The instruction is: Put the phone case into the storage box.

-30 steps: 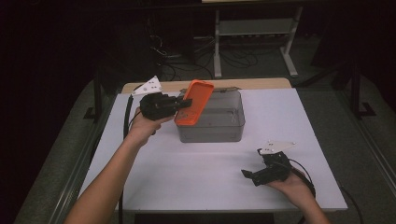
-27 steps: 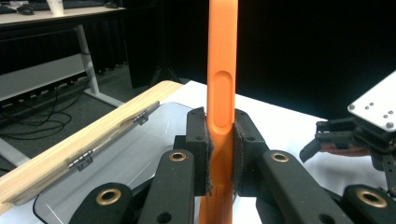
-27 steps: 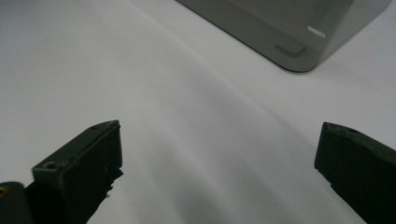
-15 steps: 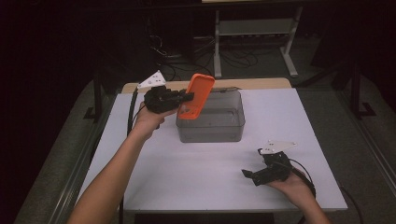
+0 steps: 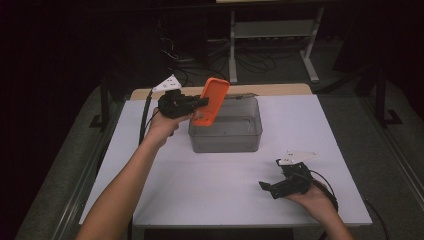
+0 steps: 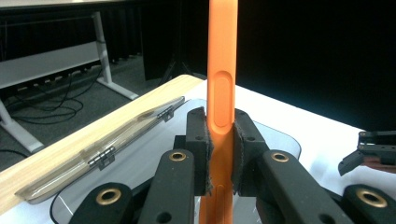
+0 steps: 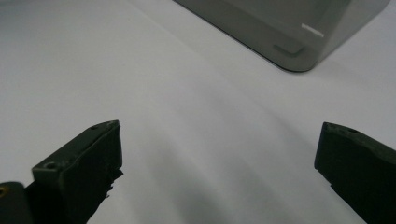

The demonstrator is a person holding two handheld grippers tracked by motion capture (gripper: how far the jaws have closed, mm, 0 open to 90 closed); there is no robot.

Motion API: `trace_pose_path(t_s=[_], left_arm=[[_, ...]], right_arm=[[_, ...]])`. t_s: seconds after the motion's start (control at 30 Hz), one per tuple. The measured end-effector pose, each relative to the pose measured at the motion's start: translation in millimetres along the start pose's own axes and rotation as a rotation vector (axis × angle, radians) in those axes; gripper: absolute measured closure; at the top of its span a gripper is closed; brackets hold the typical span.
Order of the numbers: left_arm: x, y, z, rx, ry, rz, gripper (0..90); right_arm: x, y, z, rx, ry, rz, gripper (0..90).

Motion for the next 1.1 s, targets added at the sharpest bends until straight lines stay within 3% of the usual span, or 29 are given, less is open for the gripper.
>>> trace_pose_path(t_s=[0.77, 1.1], left_arm=[[20.0, 5.4, -18.1, -0.025, 0.094, 0.031, 79.6], [28.2, 5.3, -24.0, -0.029, 0.180, 0.067, 79.6]], right_arm=[[-0.6, -0.1, -0.8, 0.010, 0.002, 0.000, 0.4], [-1.0, -0.2, -0.8, 0.008, 0.001, 0.000, 0.4]])
Point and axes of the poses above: each handheld gripper's, and its own axes: x roughly forward along the jaws, z roughly out of its top, y roughly to its left, the point moved 2 cm from there along x, roughly forward along the jaws, and after that the axes turned 4 degrees about -x, right-handed, at the moved point
